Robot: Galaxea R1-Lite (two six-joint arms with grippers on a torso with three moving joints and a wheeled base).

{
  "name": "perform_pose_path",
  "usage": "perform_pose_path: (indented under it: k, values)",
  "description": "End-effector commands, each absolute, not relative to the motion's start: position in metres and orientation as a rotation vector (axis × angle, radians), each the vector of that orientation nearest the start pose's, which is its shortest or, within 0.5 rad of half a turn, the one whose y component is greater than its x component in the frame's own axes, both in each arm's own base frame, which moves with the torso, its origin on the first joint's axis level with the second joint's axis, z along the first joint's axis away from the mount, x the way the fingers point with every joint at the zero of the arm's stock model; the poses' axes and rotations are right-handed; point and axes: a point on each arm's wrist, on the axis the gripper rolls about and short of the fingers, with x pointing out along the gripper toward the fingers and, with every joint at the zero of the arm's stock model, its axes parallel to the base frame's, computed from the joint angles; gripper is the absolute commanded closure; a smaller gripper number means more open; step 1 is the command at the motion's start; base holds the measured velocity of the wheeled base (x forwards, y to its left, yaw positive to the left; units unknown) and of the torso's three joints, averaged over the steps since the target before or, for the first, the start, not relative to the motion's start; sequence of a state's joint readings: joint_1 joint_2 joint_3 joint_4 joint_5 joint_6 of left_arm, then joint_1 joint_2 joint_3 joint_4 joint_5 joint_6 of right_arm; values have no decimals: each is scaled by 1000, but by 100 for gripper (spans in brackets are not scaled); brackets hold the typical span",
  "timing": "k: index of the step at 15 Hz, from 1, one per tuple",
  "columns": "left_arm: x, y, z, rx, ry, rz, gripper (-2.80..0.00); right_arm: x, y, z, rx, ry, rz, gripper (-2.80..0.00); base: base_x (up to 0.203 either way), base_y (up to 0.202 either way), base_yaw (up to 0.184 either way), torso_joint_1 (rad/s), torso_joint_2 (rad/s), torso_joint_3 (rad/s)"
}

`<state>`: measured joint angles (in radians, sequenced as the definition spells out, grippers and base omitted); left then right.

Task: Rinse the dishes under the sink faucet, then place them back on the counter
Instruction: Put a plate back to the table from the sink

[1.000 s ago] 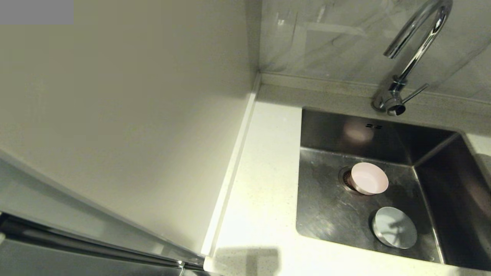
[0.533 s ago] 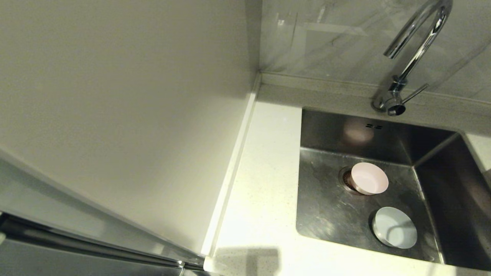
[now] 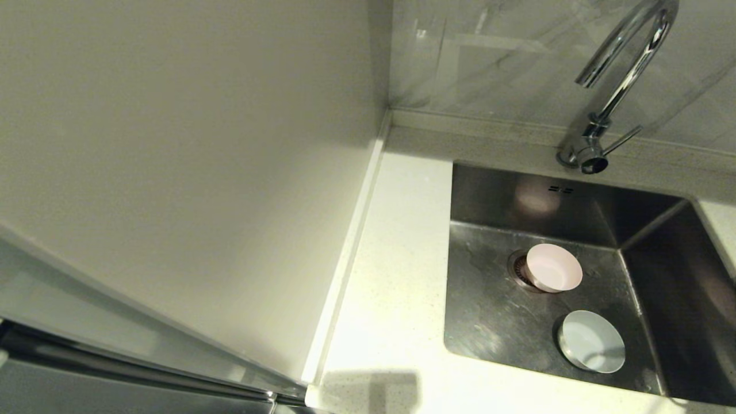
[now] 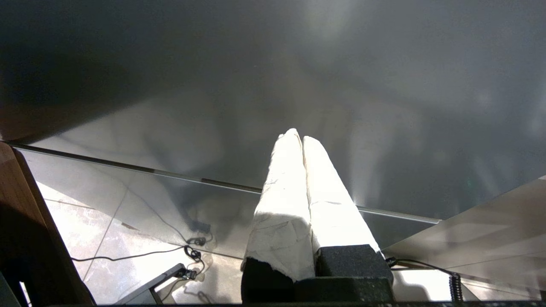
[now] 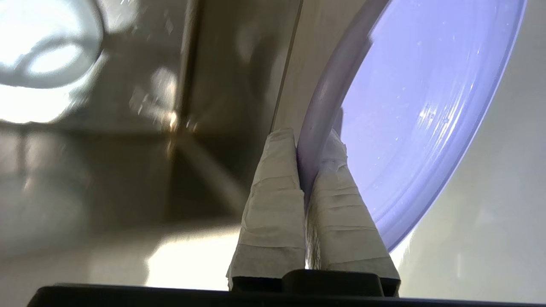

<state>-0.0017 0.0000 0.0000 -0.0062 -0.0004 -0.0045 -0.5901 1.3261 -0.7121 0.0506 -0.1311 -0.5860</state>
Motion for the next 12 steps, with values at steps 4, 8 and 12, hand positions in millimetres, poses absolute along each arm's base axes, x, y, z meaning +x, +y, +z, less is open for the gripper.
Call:
perform_pose_path:
  k: [4, 8, 12]
  values:
    - [-23, 0, 75, -5, -3, -2, 0, 75, -78, 189, -306, 988, -586, 0, 0, 0, 0, 0, 0, 0]
    - [-23, 0, 75, -5, -3, -2, 0, 46, -75, 169, -164, 1118, -716, 0, 0, 0, 0, 0, 0, 0]
    - [-23, 0, 75, -5, -5, -2, 0, 44, -83, 154, -79, 1218, -749, 0, 0, 0, 0, 0, 0, 0]
